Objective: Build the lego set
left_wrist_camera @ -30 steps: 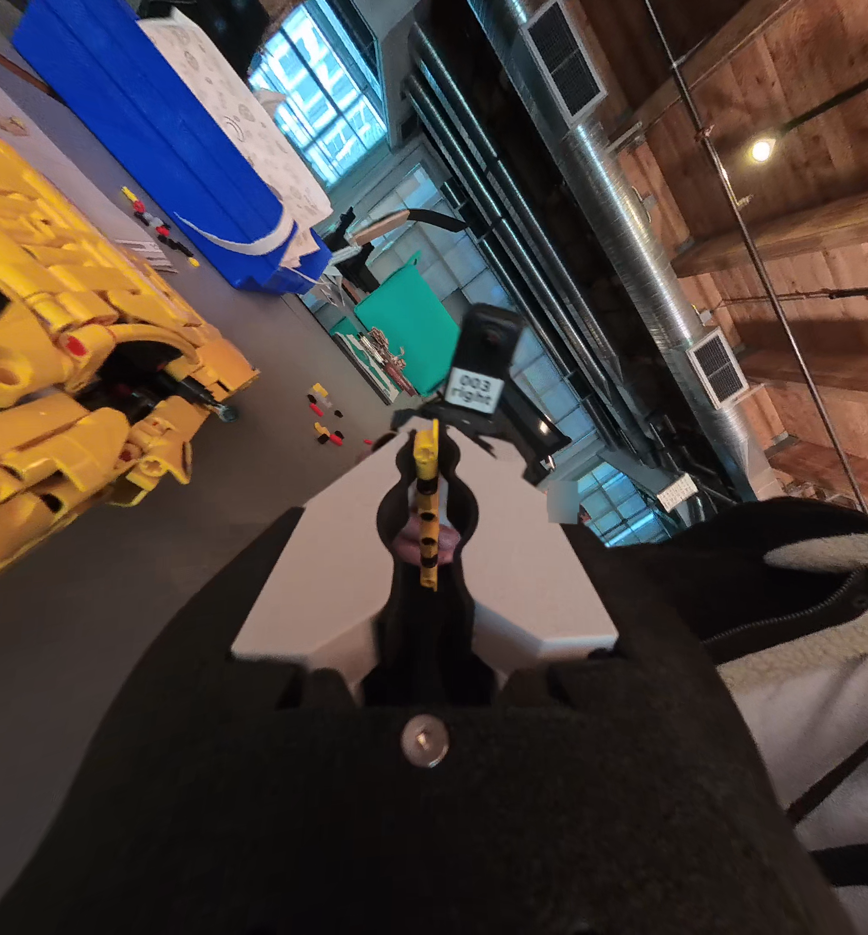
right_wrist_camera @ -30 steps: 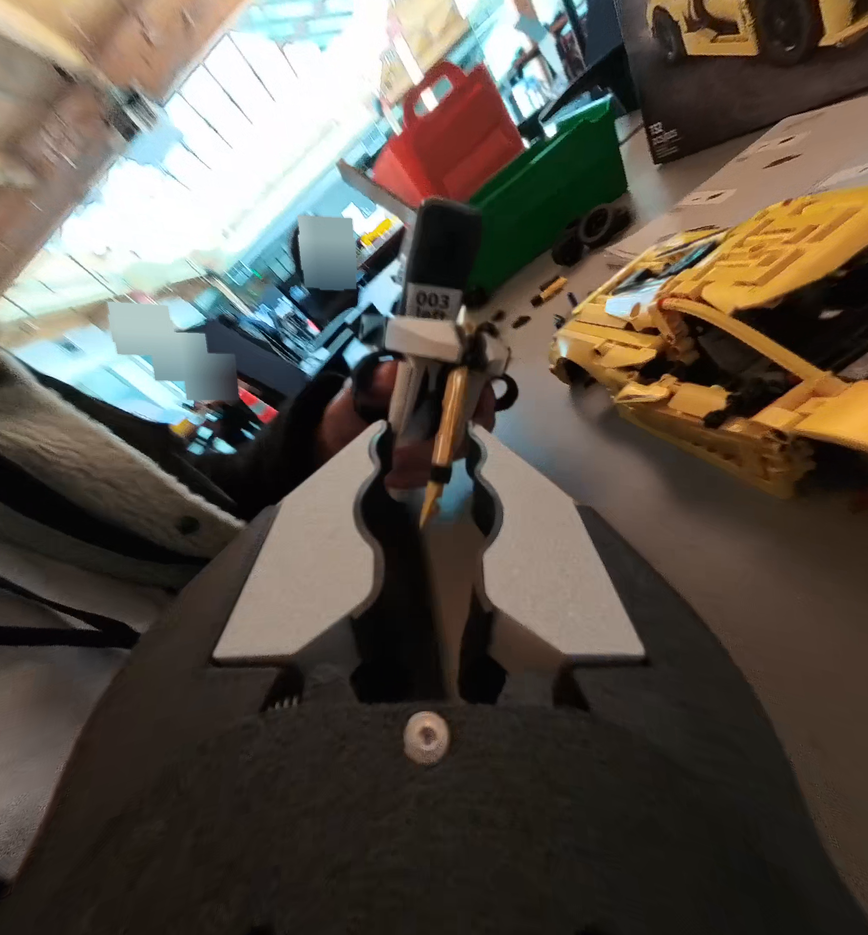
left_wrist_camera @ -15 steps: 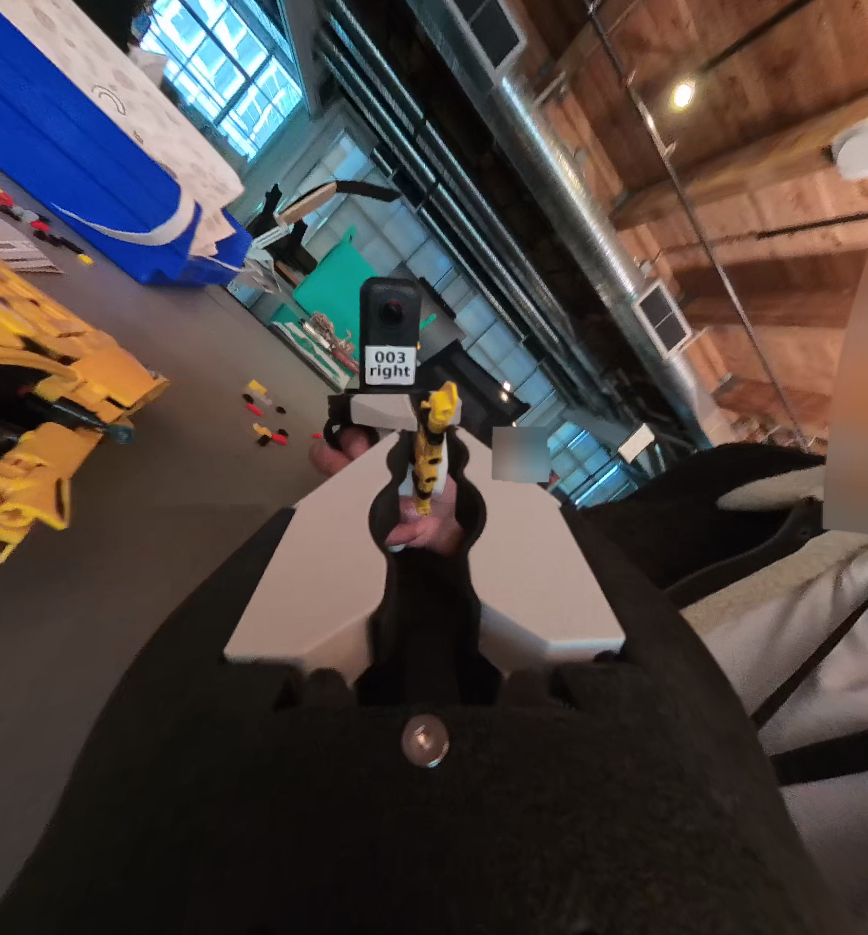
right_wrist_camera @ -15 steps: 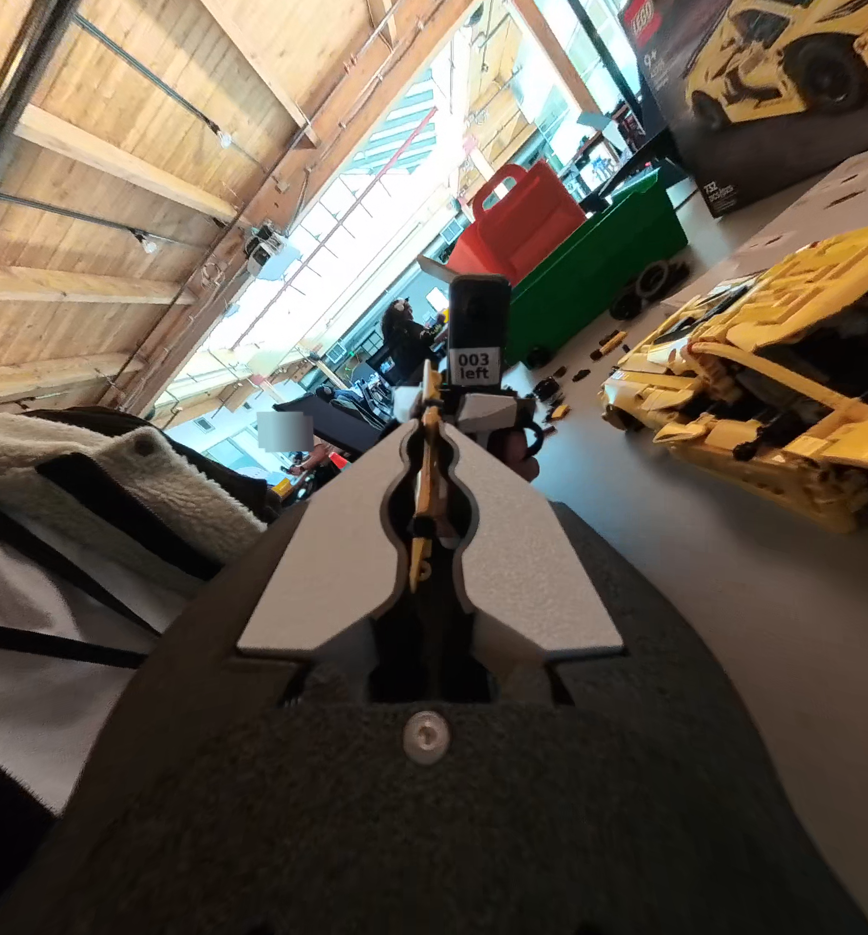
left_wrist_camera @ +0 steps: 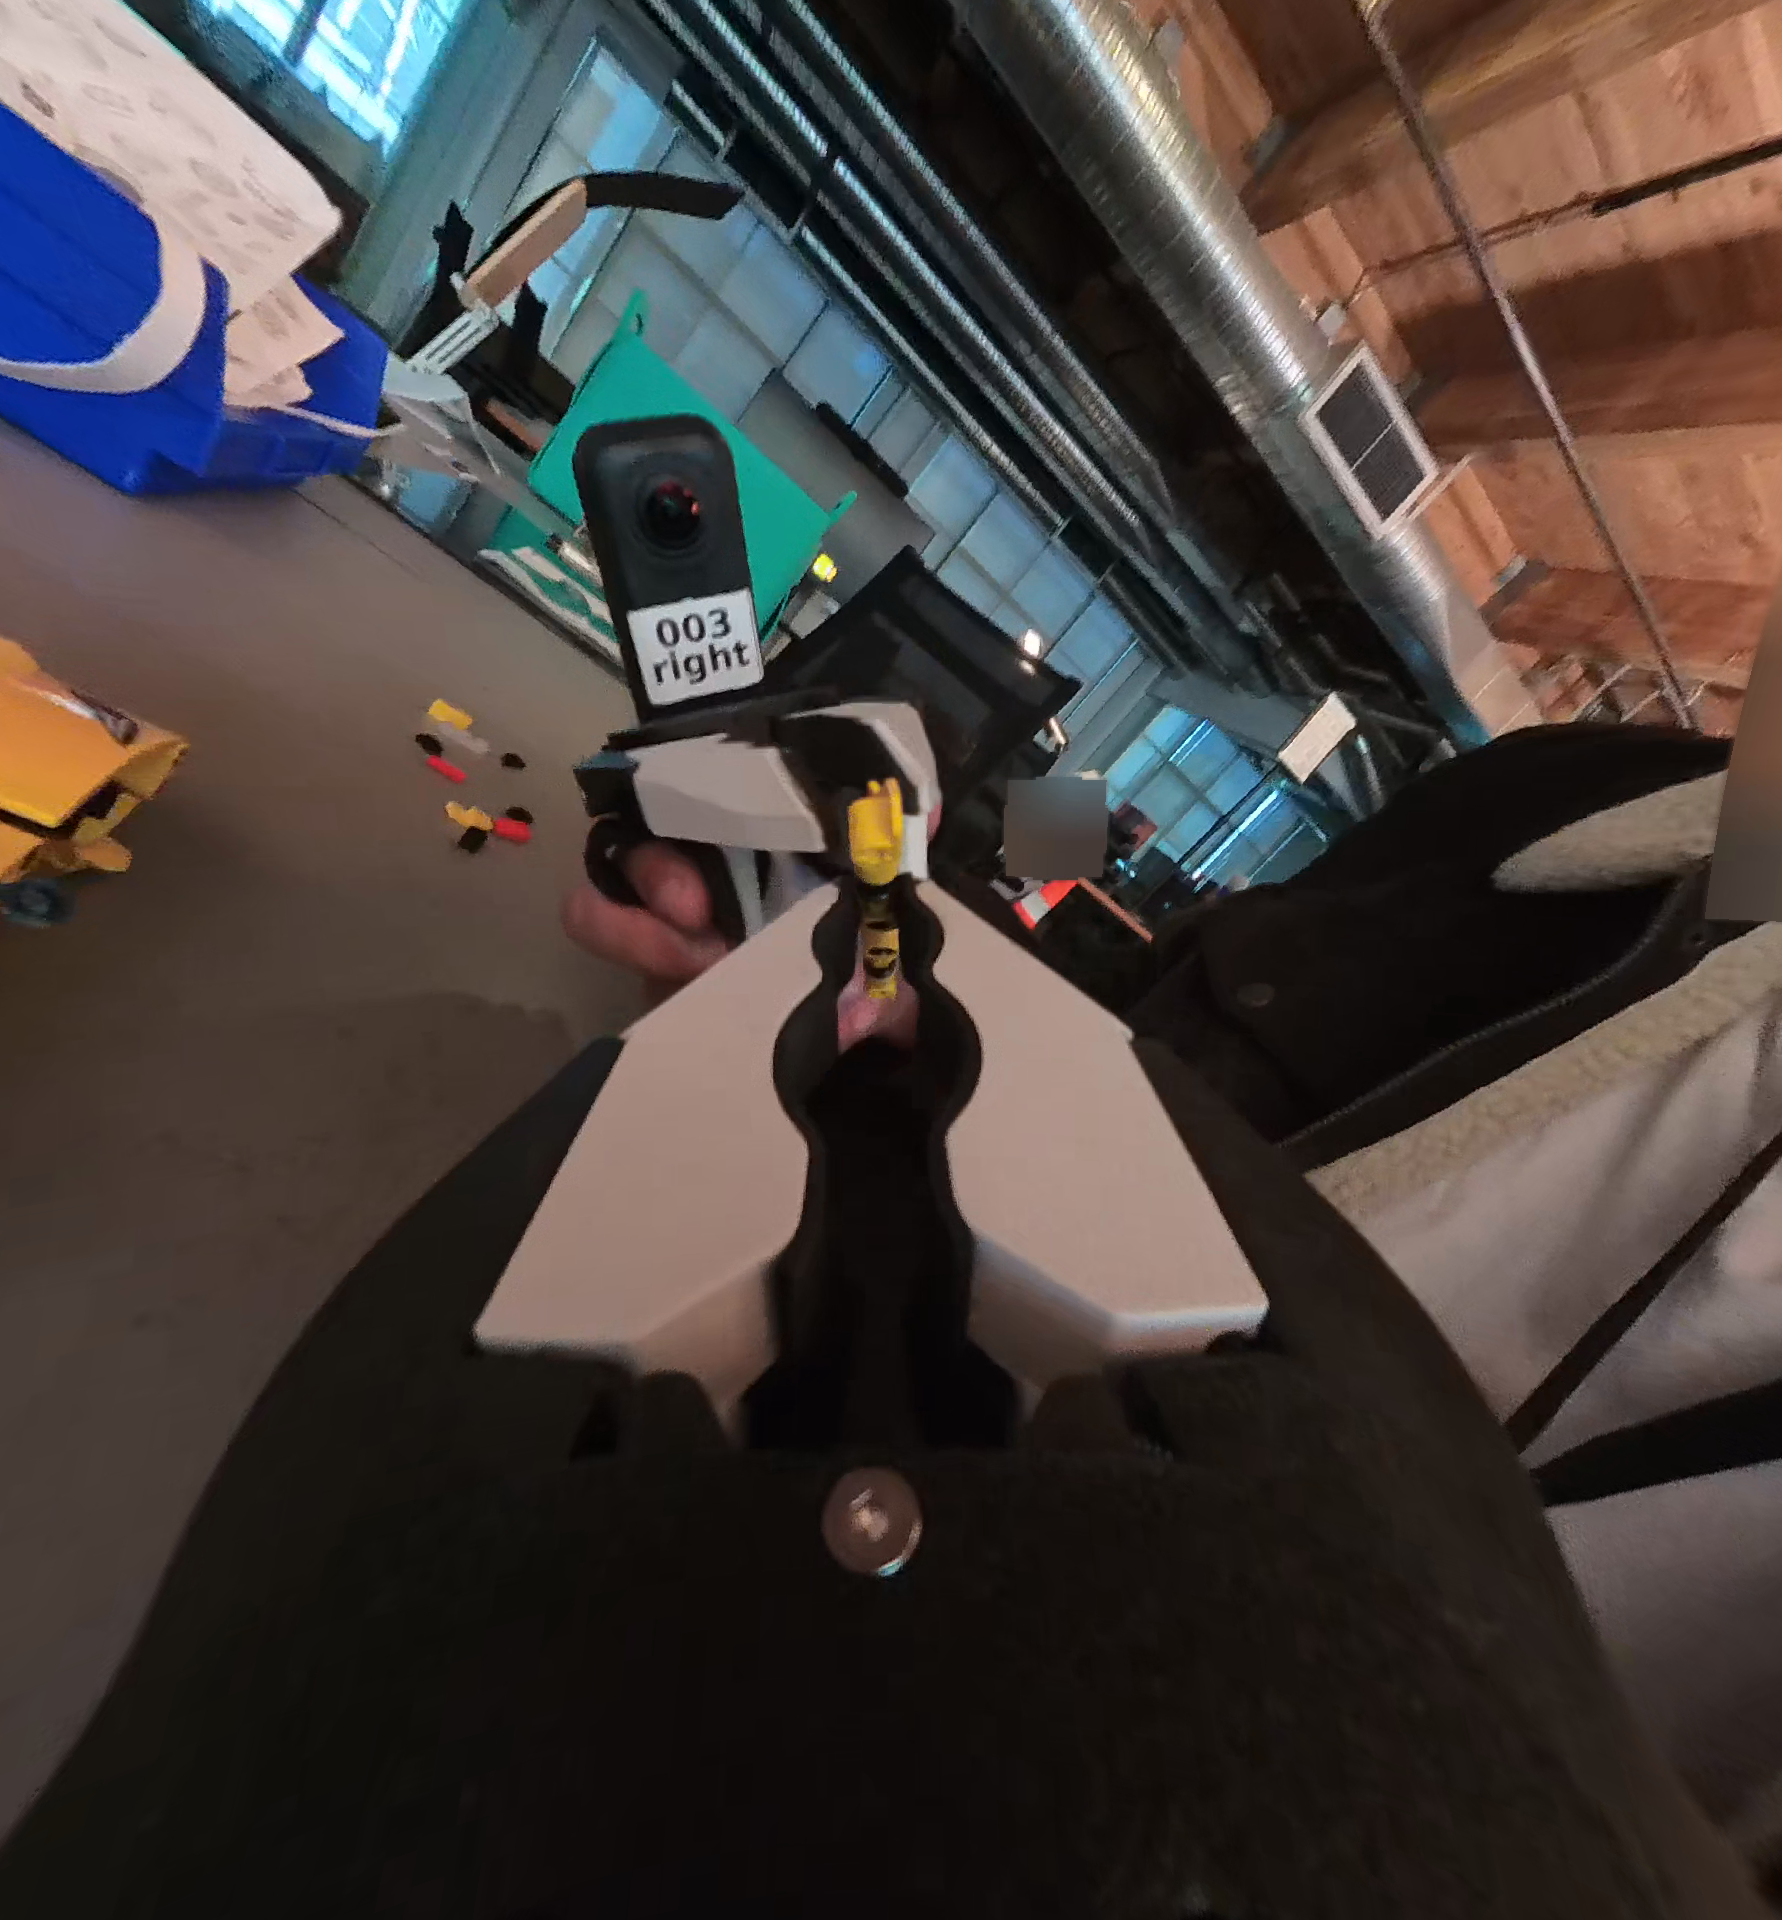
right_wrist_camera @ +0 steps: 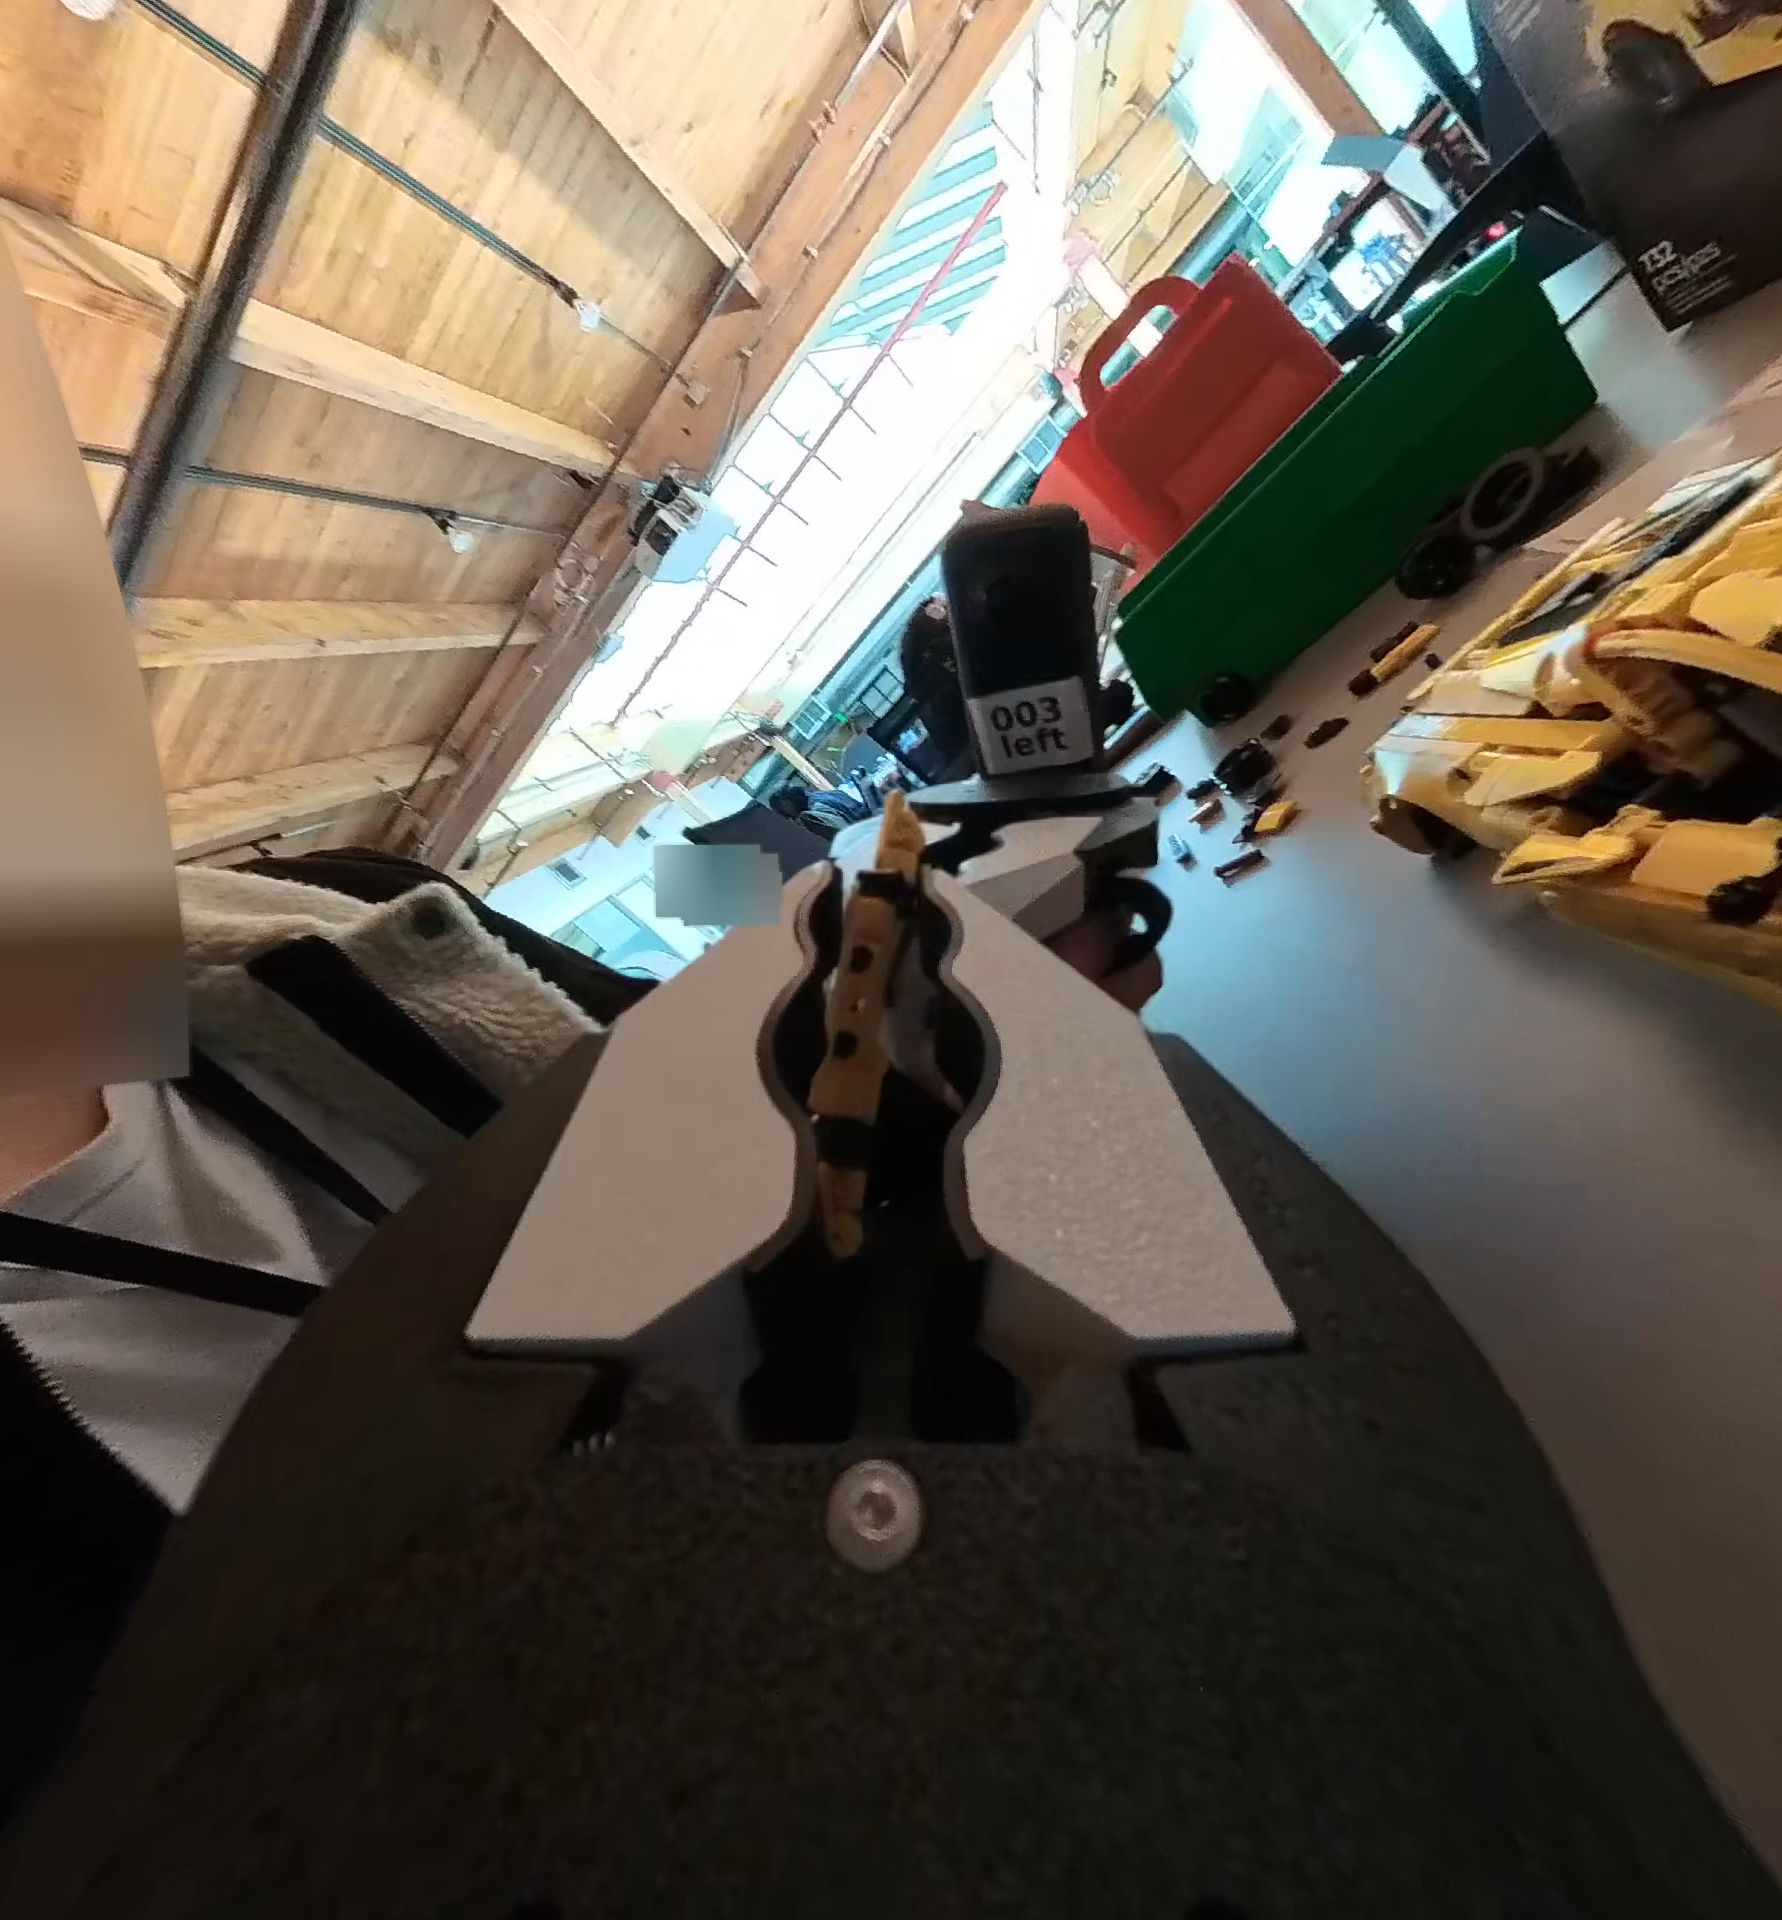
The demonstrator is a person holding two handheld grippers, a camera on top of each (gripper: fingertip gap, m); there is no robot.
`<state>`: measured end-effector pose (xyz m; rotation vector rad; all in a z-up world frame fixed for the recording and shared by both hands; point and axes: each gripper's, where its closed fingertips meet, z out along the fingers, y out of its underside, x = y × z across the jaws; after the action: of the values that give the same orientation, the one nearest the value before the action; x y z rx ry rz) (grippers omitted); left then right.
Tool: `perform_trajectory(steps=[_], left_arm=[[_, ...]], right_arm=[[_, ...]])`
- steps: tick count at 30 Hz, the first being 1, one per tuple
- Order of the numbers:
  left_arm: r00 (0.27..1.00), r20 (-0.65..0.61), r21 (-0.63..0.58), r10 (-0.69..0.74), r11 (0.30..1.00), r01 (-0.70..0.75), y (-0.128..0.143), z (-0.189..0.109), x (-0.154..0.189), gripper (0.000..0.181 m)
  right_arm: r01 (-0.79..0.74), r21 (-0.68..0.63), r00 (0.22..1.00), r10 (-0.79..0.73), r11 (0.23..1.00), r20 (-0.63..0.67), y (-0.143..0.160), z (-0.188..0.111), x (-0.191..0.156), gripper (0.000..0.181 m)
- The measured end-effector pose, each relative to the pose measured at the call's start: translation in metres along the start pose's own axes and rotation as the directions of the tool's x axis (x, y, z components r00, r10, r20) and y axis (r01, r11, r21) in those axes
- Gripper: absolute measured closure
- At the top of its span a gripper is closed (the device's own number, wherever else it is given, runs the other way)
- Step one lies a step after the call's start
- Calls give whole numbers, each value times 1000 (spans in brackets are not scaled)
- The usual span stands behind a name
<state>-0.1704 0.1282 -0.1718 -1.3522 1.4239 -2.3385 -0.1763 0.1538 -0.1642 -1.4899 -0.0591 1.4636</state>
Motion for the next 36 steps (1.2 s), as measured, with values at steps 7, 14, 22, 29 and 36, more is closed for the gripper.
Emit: perform_trajectory(steps=[7, 14, 22, 29, 36], left_arm=[[1000, 1, -9, 19, 1000, -19, 1, 0, 1, 174], [999, 26, 3, -35, 999, 35, 1, -3, -7, 174], [1000, 19, -25, -3, 1000, 3, 5, 0, -2, 174], [999, 11, 30, -41, 999, 41, -4, -5, -4, 174], [998, -18, 102, -55, 993, 57, -16, -14, -2, 174]], right_arm=[[12, 81, 998, -7, 997, -63, -15, -11, 9, 178], [111, -12, 990, -112, 994, -81, -1, -4, 3, 154], [202, 60, 950, -181, 978, -256, -23, -20, 23, 172], [197, -66, 961, -206, 978, -182, 1, -4, 15, 149], [106, -47, 987, -111, 993, -119, 2, -5, 12, 147]])
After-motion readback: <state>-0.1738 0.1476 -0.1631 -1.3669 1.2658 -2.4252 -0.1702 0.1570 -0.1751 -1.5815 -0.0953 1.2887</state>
